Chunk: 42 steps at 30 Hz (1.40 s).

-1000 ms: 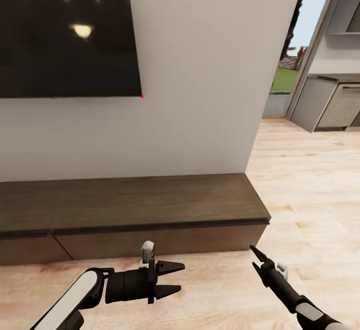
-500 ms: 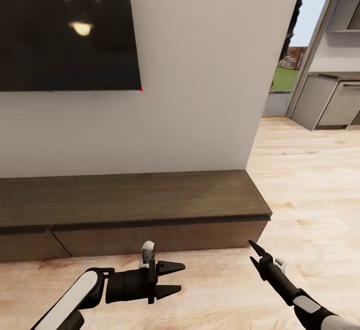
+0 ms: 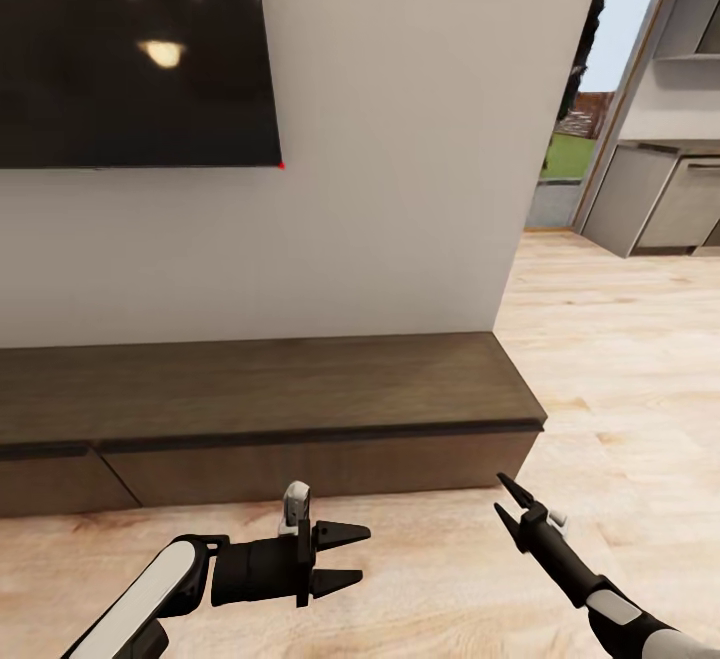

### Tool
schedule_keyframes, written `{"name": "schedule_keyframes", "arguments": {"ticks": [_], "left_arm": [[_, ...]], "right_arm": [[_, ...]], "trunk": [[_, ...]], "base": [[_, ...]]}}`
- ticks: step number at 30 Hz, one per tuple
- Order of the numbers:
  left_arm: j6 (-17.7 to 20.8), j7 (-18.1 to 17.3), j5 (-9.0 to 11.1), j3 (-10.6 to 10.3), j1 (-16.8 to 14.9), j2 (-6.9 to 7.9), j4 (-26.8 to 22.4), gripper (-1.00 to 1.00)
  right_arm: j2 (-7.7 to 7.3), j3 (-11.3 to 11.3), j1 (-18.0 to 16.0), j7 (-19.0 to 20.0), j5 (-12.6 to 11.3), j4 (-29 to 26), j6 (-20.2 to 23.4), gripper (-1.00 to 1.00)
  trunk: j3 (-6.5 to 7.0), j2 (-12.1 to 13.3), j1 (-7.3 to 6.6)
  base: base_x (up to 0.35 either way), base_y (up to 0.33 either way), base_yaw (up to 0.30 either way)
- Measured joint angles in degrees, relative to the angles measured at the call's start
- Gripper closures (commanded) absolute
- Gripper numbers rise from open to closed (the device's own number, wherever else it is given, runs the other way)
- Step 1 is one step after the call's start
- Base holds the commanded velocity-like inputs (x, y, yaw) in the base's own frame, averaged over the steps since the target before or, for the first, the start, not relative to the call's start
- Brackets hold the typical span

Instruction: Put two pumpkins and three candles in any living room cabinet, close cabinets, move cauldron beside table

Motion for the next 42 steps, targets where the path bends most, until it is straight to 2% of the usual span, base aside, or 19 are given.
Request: {"name": "schedule_keyframes", "arguments": {"ticks": [2,8,23,36,42], "left_arm": [[0.0,-0.03,0.01,0.03,0.0,0.02,-0.13,-1.0],[0.0,-0.04,0.12,0.13,0.0,0.15,-0.67,-1.0],[-0.08,0.03,0.03,0.09,0.0,0.08,-0.7,-1.0],[-0.09,0.04,0.03,0.17,0.0,0.16,-0.77,-1.0],[-0.09,0.04,-0.01,0.17,0.0,0.28,-0.71,-1.0]], "right_arm": [[0.0,-0.01,0.0,1.16,0.0,0.0,0.27,-1.0],[0.02,0.03,0.0,3.82,0.05,0.0,0.58,-1.0],[0.52,-0.04,0.0,3.99,0.0,0.09,-0.3,-1.0],[0.53,-0.13,0.0,3.96,0.0,0.09,-0.37,-1.0],[0.5,-0.12,0.0,4.2,-0.04,0.06,-0.34,-1.0]], "trunk": [[-0.36,-0.8,0.44],[-0.36,-0.82,0.45],[-0.36,-0.82,0.43],[-0.36,-0.82,0.45],[-1.44,-3.21,1.76]], "base": [[0.0,0.0,0.0],[0.006,0.0,0.0],[0.159,0.0,0.0],[0.013,0.0,0.0],[0.0,0.0,0.0]]}}
